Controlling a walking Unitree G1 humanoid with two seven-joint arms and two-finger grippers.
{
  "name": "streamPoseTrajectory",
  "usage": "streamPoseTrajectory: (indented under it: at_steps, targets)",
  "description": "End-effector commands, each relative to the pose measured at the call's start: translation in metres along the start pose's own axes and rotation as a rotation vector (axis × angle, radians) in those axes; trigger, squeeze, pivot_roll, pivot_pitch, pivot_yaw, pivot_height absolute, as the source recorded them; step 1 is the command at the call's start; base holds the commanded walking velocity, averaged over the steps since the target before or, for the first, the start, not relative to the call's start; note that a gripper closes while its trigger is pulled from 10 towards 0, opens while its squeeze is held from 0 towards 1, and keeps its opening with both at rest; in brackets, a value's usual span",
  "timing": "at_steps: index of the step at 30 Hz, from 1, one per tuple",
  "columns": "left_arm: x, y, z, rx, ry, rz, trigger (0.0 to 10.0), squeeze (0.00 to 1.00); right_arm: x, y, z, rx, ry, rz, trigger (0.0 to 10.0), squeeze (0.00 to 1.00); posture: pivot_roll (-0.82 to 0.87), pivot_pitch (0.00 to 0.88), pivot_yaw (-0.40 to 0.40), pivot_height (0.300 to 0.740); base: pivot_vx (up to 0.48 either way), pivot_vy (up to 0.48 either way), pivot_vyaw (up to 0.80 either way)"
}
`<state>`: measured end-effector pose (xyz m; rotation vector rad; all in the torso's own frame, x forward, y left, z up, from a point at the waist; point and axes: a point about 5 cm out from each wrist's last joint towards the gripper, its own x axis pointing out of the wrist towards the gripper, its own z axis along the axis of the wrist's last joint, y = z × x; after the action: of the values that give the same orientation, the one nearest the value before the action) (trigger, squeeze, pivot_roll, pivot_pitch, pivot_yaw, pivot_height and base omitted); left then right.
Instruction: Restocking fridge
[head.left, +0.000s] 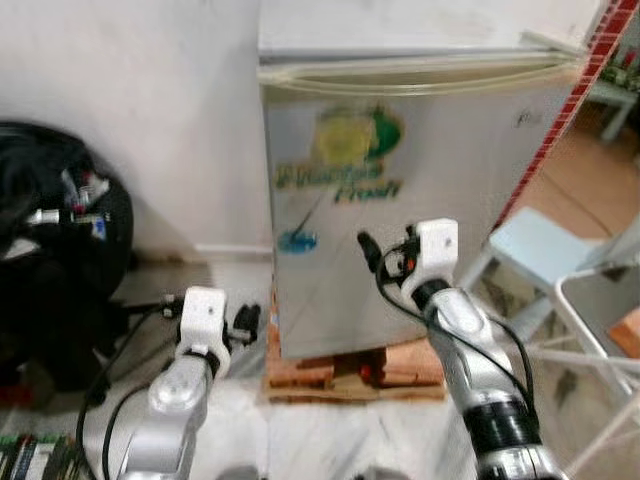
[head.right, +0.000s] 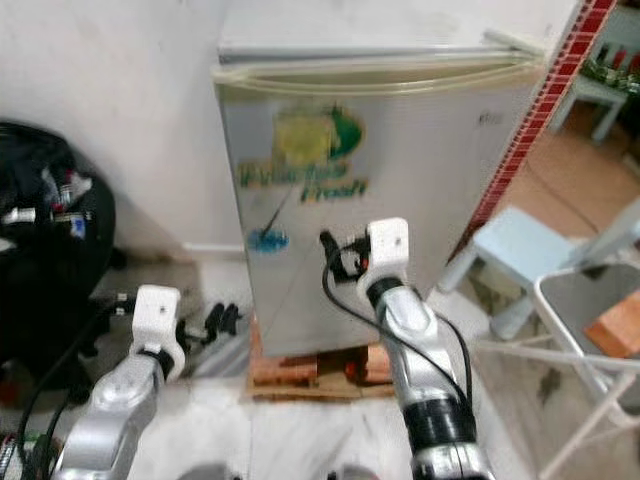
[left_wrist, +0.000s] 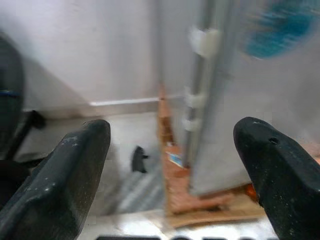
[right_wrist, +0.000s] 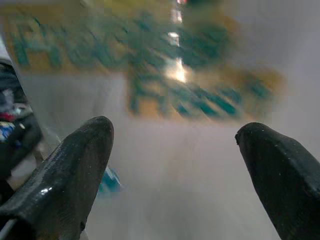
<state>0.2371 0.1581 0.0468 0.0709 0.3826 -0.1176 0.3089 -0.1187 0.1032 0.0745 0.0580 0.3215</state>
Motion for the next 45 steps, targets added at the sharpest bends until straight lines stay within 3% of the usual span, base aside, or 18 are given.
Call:
streamPoseTrajectory:
  at_steps: [1,15,19,26,29,33,39,42,45]
  targets:
    - [-0.001,0.011,0.0,0.018,0.004,0.056,10.0,0.0,0.007,0.014,0.003,0.005,-0.012,0.055,10.0,0.0,0.12,0.0,-0.019,0.74,0.247,0.281,0.0]
    - [-0.002,0.009,0.0,0.016,0.013,0.077,10.0,0.0,0.045,0.049,0.026,0.015,-0.072,0.135,10.0,0.0,0.16,0.0,-0.037,0.74,0.0,0.0,0.0]
    - [-0.005,0.011,0.0,0.008,0.009,0.092,10.0,0.0,0.044,0.046,0.027,0.024,-0.076,0.134,10.0,0.0,0.16,0.0,-0.043,0.74,0.0,0.0,0.0]
    - [-0.007,0.01,-0.003,0.003,0.016,0.1,10.0,0.0,0.019,0.015,0.021,0.024,-0.095,0.068,10.0,0.0,0.15,0.002,-0.04,0.74,0.0,0.0,0.0]
    - [-0.007,0.009,-0.003,0.016,0.028,0.084,10.0,0.0,-0.001,-0.004,0.016,0.026,-0.099,-0.01,10.0,0.0,0.13,0.004,-0.03,0.74,0.0,0.0,0.0]
    - [-0.007,0.007,-0.004,0.017,0.03,0.064,10.0,0.0,-0.02,-0.017,0.012,0.042,-0.096,-0.098,10.0,0.0,0.12,0.006,-0.021,0.74,0.0,0.0,-0.11]
    - [-0.014,-0.004,-0.003,-0.019,0.021,-0.021,10.0,0.0,-0.044,-0.022,0.0,0.055,-0.062,-0.18,10.0,0.0,0.11,0.007,-0.013,0.74,0.0,0.0,-0.73]
    - [-0.016,-0.009,-0.003,-0.019,0.017,-0.073,10.0,0.0,-0.049,-0.02,-0.005,0.059,-0.047,-0.19,10.0,0.0,0.11,0.005,-0.011,0.74,0.0,0.0,-0.8]
    - [-0.016,-0.016,0.003,0.076,-0.024,-0.126,10.0,0.0,-0.051,-0.014,-0.007,0.062,-0.036,-0.189,10.0,0.0,0.11,0.001,-0.007,0.74,0.0,0.0,-0.8]
